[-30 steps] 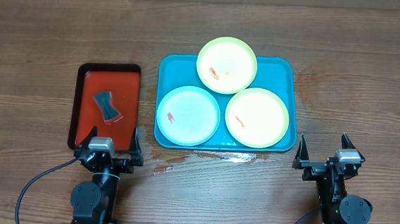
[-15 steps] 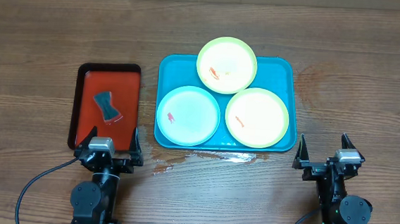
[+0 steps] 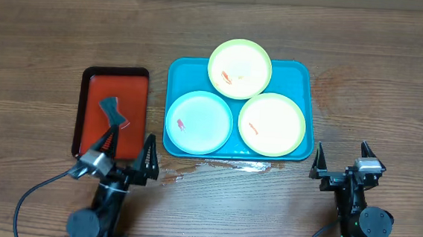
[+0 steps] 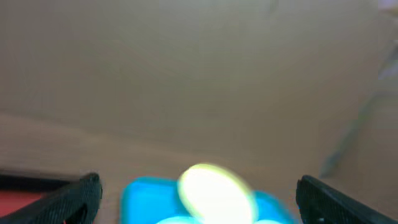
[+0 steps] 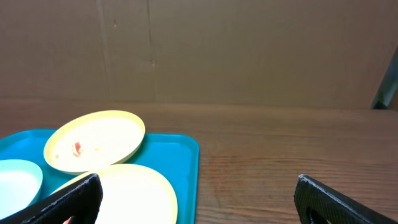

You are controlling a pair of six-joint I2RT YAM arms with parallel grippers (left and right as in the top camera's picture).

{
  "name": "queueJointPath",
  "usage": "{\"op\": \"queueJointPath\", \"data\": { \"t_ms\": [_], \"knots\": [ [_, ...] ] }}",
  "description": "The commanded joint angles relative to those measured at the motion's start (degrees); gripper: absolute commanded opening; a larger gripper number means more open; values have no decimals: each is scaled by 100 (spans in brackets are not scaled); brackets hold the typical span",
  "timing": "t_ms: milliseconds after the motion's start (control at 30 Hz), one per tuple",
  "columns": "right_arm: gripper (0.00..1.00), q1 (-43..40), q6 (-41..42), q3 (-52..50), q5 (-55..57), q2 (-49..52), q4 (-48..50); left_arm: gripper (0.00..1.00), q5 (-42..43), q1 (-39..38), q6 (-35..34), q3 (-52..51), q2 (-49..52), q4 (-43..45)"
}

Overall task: Clean dirty plates on tray and stack at the side
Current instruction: 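Move the left gripper over the sponge in the red tray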

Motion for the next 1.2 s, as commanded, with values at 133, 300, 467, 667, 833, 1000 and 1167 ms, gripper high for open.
{"op": "queueJointPath", "data": {
  "t_ms": [133, 300, 467, 667, 833, 1000, 1167],
  "knots": [
    [100, -17, -17, -59, -28, -61, 33, 100, 702, 20, -92, 120, -59, 1589],
    [100, -17, -17, -59, -28, -61, 33, 100, 715, 20, 1543, 1130, 225, -57],
    [100, -17, -20, -59, -28, -61, 33, 100, 221, 20, 2269, 2769, 1622, -2208],
    [100, -17, -20, -59, -28, -61, 33, 100, 793, 20, 2256, 4422, 3788, -3456],
    [100, -17, -20, -59, -28, -61, 33, 100, 1746, 20, 2524, 5005, 4798, -3314],
    [100, -17, -20, -59, -28, -61, 33, 100, -949, 20, 2127, 5866, 5504, -4870],
    [100, -17, -20, -59, -28, -61, 33, 100, -2131, 22, 1853, 6419, 6190, -6190]
  ]
}}
